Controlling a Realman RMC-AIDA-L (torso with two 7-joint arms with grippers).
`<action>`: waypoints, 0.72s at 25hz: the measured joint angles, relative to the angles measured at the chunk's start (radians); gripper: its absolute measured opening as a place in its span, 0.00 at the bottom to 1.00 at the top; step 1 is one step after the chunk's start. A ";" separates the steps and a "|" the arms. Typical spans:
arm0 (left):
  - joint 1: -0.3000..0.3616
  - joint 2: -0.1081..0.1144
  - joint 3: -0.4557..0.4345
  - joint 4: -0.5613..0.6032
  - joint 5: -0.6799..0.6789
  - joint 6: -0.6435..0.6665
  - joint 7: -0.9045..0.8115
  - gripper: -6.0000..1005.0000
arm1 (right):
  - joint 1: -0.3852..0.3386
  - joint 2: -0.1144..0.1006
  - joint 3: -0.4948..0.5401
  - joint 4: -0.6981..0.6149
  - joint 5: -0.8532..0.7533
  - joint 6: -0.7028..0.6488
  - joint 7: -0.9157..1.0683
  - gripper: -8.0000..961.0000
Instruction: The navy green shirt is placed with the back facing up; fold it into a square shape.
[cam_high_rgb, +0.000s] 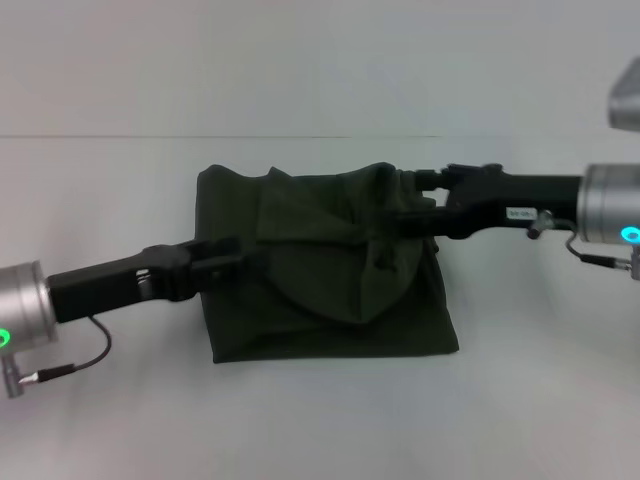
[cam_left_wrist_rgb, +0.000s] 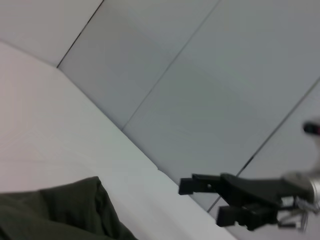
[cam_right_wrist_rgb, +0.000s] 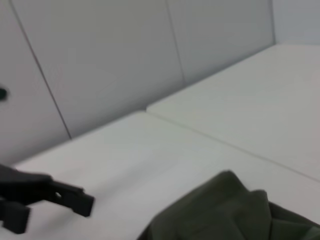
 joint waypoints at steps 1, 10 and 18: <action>0.016 -0.001 -0.002 0.010 0.000 0.010 0.044 0.90 | 0.010 0.000 -0.031 -0.035 -0.032 0.015 0.044 0.98; 0.107 -0.004 0.003 0.044 0.002 0.068 0.303 0.90 | 0.104 0.007 -0.330 -0.277 -0.345 0.123 0.469 0.98; 0.132 -0.002 -0.001 0.038 0.002 0.115 0.383 0.90 | 0.230 0.018 -0.438 -0.255 -0.585 0.142 0.783 0.98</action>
